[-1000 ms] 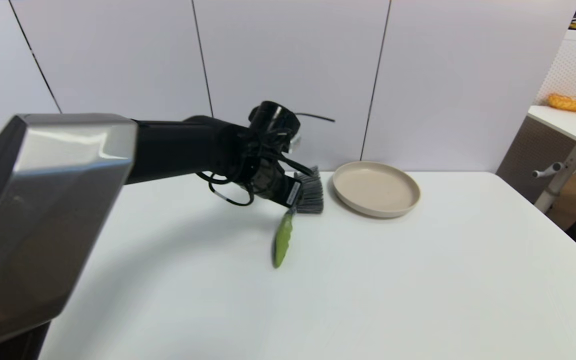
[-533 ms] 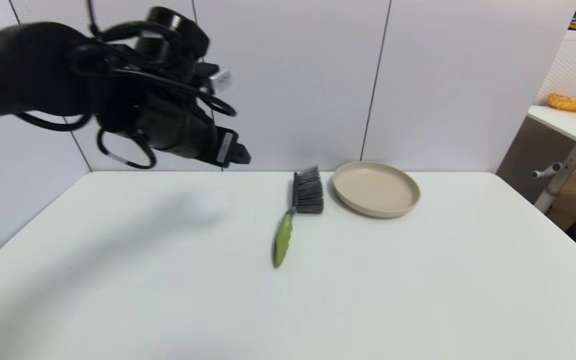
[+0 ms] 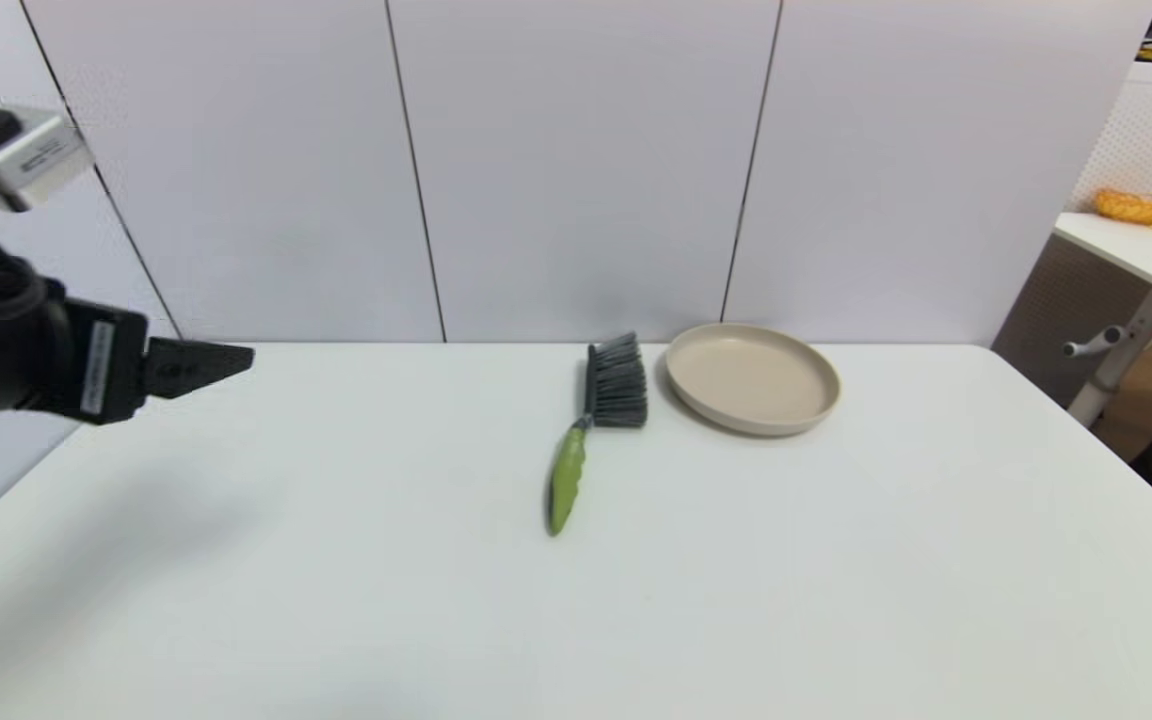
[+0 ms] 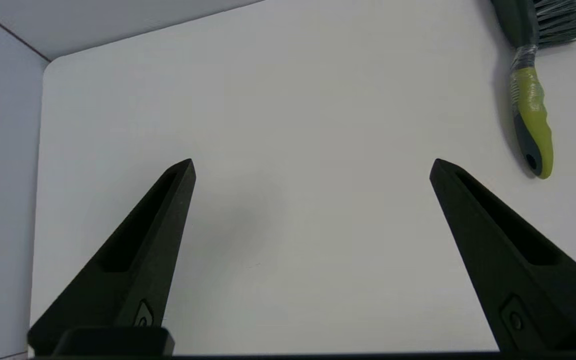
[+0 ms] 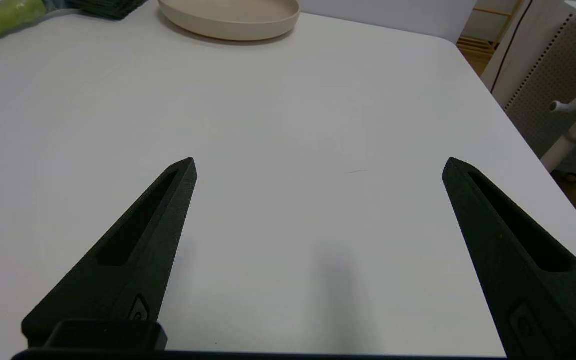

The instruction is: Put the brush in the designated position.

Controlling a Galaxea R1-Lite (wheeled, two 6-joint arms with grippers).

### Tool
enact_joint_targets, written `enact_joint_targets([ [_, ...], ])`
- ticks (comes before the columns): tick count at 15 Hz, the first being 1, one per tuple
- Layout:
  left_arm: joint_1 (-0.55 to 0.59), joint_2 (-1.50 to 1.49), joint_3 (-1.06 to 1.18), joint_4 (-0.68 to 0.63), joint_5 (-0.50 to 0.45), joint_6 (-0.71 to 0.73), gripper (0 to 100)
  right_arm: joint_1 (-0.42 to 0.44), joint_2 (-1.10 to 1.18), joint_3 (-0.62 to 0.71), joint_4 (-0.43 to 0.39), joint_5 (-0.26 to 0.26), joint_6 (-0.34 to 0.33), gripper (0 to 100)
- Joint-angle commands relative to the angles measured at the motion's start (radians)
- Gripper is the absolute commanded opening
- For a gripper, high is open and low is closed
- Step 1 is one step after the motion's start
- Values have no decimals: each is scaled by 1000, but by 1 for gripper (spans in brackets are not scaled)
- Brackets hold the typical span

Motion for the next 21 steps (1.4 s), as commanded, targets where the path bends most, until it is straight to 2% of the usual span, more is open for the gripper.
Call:
enact_joint_targets([
  [1, 34, -352, 334, -233, -1, 4, 100, 0, 1, 2, 0, 1, -1, 100],
  [4, 43, -524, 466, -256, -33, 4, 100, 0, 1, 2, 0, 1, -1, 100],
  [7, 45, -639, 531, -209, -73, 10, 100, 0, 1, 2, 0, 1, -1, 100],
  [14, 105, -849, 650, -270, -76, 53, 100, 0, 1, 2, 0, 1, -1, 100],
  [21, 135, -977, 710, -272, -76, 64, 100, 0, 1, 2, 0, 1, -1, 100],
])
